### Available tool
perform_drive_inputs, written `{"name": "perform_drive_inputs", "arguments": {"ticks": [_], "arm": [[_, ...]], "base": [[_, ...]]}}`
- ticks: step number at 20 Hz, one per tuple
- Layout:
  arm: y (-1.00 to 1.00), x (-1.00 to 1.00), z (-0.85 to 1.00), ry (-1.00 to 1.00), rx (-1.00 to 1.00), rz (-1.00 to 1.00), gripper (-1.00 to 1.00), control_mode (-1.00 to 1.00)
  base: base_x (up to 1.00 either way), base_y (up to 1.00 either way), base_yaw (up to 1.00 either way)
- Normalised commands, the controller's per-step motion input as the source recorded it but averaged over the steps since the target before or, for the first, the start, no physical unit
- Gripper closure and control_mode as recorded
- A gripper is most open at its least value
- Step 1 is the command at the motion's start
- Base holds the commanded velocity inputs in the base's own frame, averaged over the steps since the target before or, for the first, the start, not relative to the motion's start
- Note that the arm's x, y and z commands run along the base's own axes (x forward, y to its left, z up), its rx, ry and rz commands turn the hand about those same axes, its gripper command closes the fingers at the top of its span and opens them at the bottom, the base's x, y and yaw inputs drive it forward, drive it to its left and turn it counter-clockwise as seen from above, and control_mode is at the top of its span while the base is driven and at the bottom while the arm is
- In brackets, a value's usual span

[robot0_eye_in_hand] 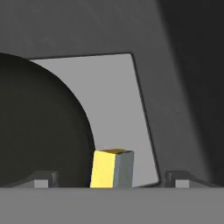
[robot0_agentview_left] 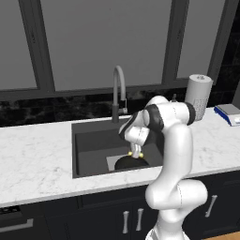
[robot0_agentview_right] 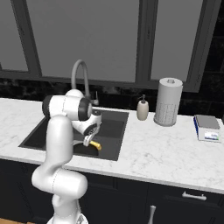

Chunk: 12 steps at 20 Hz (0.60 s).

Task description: Pick the pan and sponge and place them into the sink. Then turn on the water.

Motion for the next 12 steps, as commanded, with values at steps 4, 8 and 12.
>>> {"name": "perform_drive_inputs", "arguments": {"ticks": [4, 8, 12], "arm": [[0.02, -0.04, 0.50, -0.14, 0.09, 0.00, -1.00, -1.00], [0.00, -0.06, 0.78, -0.10, 0.15, 0.00, -1.00, -1.00], [-0.12, -0.06, 0.83, 0.00, 0.05, -0.04, -1.00, -1.00]], "base": [[0.00, 0.00, 0.00], [0.00, 0.00, 0.00], [0.00, 0.00, 0.00]]}}
